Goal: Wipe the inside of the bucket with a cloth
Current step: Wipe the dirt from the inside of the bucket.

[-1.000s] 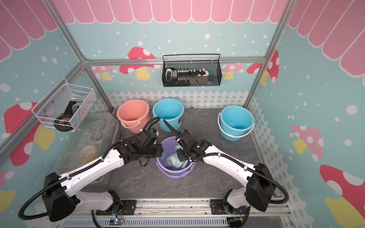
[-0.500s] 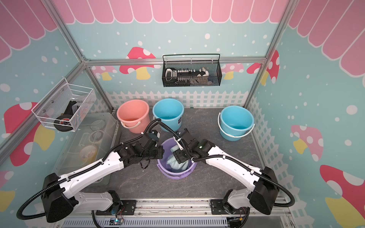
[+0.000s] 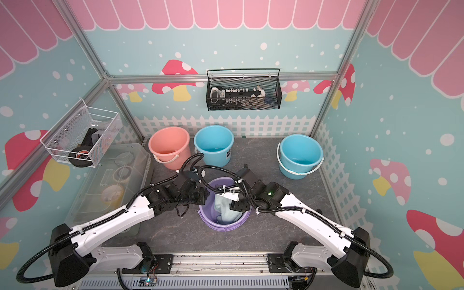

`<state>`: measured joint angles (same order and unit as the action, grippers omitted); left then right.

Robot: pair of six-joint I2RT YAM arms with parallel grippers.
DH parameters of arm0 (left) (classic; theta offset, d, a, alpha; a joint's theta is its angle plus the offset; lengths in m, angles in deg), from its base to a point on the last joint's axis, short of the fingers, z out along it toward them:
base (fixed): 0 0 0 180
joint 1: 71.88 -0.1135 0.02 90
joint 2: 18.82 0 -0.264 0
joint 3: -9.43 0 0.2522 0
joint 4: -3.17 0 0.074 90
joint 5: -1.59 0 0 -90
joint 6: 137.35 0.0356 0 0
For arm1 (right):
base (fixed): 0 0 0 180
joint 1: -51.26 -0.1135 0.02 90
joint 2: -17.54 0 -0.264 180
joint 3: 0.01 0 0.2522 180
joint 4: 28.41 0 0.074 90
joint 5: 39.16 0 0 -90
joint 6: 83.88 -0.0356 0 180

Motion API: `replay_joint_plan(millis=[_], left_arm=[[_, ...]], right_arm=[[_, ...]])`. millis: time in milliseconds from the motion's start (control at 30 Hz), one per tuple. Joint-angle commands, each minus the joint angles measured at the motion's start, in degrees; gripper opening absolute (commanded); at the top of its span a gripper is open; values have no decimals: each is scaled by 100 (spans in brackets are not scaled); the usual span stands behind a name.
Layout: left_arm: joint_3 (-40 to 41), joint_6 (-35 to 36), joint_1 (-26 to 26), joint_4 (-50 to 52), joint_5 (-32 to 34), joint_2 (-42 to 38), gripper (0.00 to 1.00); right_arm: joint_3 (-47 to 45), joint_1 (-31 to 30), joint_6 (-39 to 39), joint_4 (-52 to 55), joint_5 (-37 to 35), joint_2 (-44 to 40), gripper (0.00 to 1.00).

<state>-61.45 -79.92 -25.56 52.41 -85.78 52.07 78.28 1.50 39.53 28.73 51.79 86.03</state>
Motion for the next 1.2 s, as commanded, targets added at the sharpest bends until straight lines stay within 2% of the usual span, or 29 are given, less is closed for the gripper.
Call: replay_joint_plan(millis=[0,133,233,400,633,900,1167], left_arm=[[79,354,70,-121,-235,-159,0],[87,473,87,-81,-337,-158,0],[96,561,103,-69,-450,-152,0],[45,659,105,-1,-560,-137,0],[28,711,108,55,-692,-139,0],[24,712,118,89,-712,-142,0],[-8,717,114,138,-703,-128,0]], right_arm=[[231,-13,2073,597,637,201,71],[524,-114,2857,964,767,605,70],[561,-248,3338,1017,603,926,72],[689,-377,3718,975,369,1476,73],[470,-481,3904,434,384,1962,78],[197,-488,3820,167,704,2440,78],[-85,-548,3619,110,736,2234,79]])
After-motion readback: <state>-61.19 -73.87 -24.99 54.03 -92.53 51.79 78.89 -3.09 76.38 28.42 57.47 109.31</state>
